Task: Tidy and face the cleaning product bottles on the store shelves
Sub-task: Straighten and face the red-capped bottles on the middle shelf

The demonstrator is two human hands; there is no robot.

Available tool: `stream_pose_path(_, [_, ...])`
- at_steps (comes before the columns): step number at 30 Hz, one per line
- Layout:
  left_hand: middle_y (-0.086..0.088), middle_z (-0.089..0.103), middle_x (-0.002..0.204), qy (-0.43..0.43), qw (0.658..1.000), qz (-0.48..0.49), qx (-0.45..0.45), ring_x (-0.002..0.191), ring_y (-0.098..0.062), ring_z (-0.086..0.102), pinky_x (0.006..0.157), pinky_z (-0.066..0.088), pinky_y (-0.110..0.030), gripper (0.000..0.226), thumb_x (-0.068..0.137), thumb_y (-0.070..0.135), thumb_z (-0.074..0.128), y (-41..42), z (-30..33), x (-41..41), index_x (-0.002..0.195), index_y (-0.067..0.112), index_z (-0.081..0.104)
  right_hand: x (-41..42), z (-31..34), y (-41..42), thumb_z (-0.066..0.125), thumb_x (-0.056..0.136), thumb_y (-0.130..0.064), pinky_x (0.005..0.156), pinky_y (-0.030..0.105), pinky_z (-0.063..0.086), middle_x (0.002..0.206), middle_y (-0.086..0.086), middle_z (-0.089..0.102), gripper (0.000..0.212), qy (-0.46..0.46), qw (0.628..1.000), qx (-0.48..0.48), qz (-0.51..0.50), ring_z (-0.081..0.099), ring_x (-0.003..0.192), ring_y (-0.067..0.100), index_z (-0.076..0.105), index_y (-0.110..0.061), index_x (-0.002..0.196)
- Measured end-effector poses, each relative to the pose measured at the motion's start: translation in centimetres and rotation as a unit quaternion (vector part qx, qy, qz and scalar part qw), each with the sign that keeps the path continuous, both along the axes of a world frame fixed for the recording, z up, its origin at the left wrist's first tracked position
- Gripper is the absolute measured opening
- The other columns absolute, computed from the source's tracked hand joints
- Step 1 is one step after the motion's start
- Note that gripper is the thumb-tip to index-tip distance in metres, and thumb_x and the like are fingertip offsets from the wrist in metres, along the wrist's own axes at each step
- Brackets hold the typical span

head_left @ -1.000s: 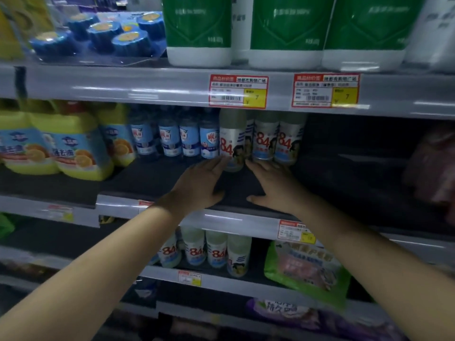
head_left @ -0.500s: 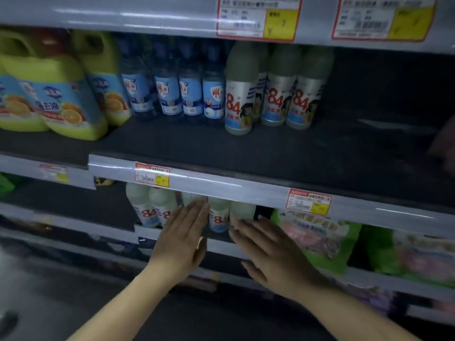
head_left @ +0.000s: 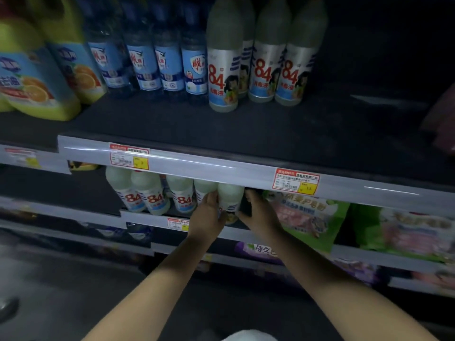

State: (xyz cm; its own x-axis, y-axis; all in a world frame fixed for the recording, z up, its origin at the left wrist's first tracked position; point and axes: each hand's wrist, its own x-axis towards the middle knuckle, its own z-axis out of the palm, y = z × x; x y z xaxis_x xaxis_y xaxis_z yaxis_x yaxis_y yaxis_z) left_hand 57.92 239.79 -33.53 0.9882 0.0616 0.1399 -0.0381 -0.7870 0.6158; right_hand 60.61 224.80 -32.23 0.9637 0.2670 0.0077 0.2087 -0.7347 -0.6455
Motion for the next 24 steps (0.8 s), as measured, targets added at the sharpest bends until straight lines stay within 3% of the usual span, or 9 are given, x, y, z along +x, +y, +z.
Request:
stream_pose_path(3, [-0.018,0.055,0.119,0.000,0.999,0.029,-0.038,0.109,-0.035,0.054,0.079,0.051,-0.041,0.052,0.078,0.018,0.066,-1.0,-0.1,0.3,0.124,0.002,0.047,1.3,0.0,1.5,0.077,0.070,-0.019,0.100,0.039,0.044,0.133,0.012,0.051,0.080,0.050,0.996,0.072,-0.031,0.048,0.124,0.028,0.033,-0.012,0.137])
stream_pose_path(6, [-0.022,0.054,0.118,0.006,0.996,0.057,-0.070,0.107,-0.037,0.054,0.080,0.049,-0.039,0.055,0.073,0.012,0.067,-1.8,0.1,0.3,0.122,-0.001,0.046,1.9,0.2,2.2,0.080,0.066,-0.018,0.102,0.037,0.040,0.135,0.011,0.048,0.084,0.067,0.989,0.118,-0.054,0.044,0.126,0.027,0.034,-0.011,0.136])
stream_pose_path(12, [-0.017,0.052,0.118,0.036,0.983,0.106,-0.144,0.103,-0.033,0.055,0.076,0.046,-0.035,0.067,0.065,0.013,0.076,-2.5,0.6,-0.9,0.121,0.004,0.038,0.9,0.0,2.6,0.084,0.059,-0.022,0.103,0.040,0.041,0.138,0.008,0.046,0.100,0.079,0.992,0.098,-0.020,0.042,0.129,0.027,0.027,-0.017,0.141])
stream_pose_path(17, [-0.015,0.060,0.113,0.029,0.980,0.114,-0.160,0.096,-0.032,0.060,0.074,0.049,-0.036,0.062,0.071,0.013,0.072,-2.6,0.6,-2.6,0.122,0.008,0.038,-0.9,0.4,2.3,0.082,0.063,-0.028,0.095,0.038,0.047,0.130,0.006,0.057,0.081,0.046,0.997,0.067,0.001,0.052,0.120,0.027,0.041,-0.020,0.133])
stream_pose_path(21, [-0.008,0.062,0.108,0.002,0.980,0.107,-0.168,0.079,-0.014,0.055,0.068,0.042,-0.025,0.057,0.071,0.011,0.075,-2.6,1.5,-4.3,0.119,0.010,0.043,-2.6,1.3,2.0,0.081,0.064,-0.035,0.086,0.037,0.051,0.122,0.006,0.062,0.074,-0.026,0.998,0.060,0.013,0.059,0.111,0.026,0.048,-0.019,0.127])
stream_pose_path(24, [-0.002,0.060,0.106,-0.028,0.979,0.101,-0.175,0.082,-0.007,0.052,0.070,0.039,-0.021,0.056,0.071,0.011,0.075,-2.3,2.6,-5.4,0.119,0.013,0.047,-3.8,2.8,1.8,0.080,0.063,-0.036,0.078,0.037,0.054,0.114,0.008,0.067,0.071,-0.097,0.994,0.053,0.021,0.064,0.102,0.029,0.051,-0.016,0.124])
